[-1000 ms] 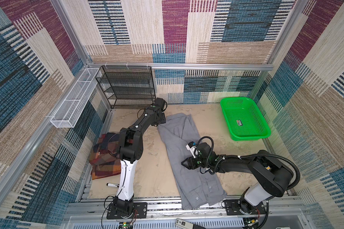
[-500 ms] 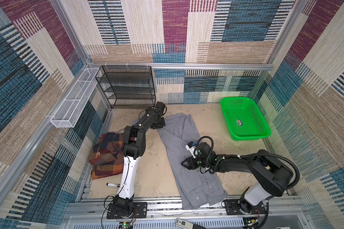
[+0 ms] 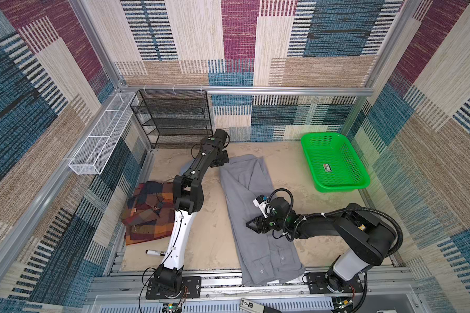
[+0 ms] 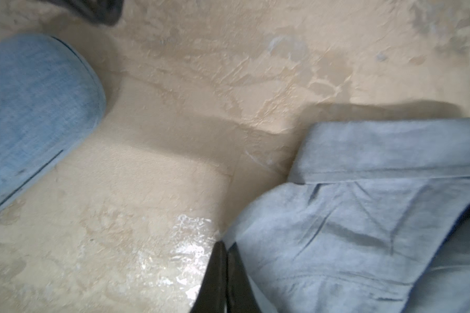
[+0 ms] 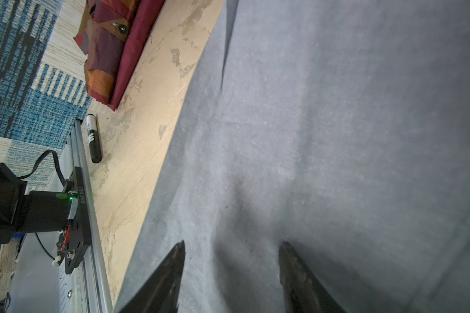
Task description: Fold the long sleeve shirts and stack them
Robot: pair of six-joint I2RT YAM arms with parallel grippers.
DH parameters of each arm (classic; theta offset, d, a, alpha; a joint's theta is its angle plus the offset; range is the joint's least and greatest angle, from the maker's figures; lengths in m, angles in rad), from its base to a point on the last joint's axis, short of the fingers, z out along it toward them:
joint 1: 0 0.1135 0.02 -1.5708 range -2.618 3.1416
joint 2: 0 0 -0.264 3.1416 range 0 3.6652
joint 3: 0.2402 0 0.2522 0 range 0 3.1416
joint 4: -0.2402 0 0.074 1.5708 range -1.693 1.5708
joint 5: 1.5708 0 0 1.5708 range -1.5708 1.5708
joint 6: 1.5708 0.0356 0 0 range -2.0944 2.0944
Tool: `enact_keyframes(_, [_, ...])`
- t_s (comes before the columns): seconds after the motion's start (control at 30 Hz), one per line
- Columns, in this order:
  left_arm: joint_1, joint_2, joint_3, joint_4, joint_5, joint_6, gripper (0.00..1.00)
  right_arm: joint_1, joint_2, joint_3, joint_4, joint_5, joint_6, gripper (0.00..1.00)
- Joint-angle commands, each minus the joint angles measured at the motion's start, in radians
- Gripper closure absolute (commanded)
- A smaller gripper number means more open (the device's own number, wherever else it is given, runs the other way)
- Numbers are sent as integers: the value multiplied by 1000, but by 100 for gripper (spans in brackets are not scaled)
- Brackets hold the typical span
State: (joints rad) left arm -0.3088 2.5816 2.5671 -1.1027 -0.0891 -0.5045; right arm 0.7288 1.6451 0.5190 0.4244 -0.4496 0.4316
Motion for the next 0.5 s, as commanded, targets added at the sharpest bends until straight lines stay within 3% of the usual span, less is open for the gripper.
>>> enact_keyframes(0.0, [2, 20, 43, -55, 32, -78, 99, 8, 31, -26, -55, -22, 54, 42])
enact_keyframes(0.23, [-16, 70, 56, -56, 81, -145, 82, 18, 28, -7, -70, -16, 57, 42])
enact_keyframes(0.4, [-16, 22, 65, -63, 52, -139, 69, 18, -67, 68, -204, 48, 6, 39])
enact_keyframes(0.47, [-15, -28, 47, -63, 24, -138, 57, 18, -99, 122, -270, 98, -25, 36])
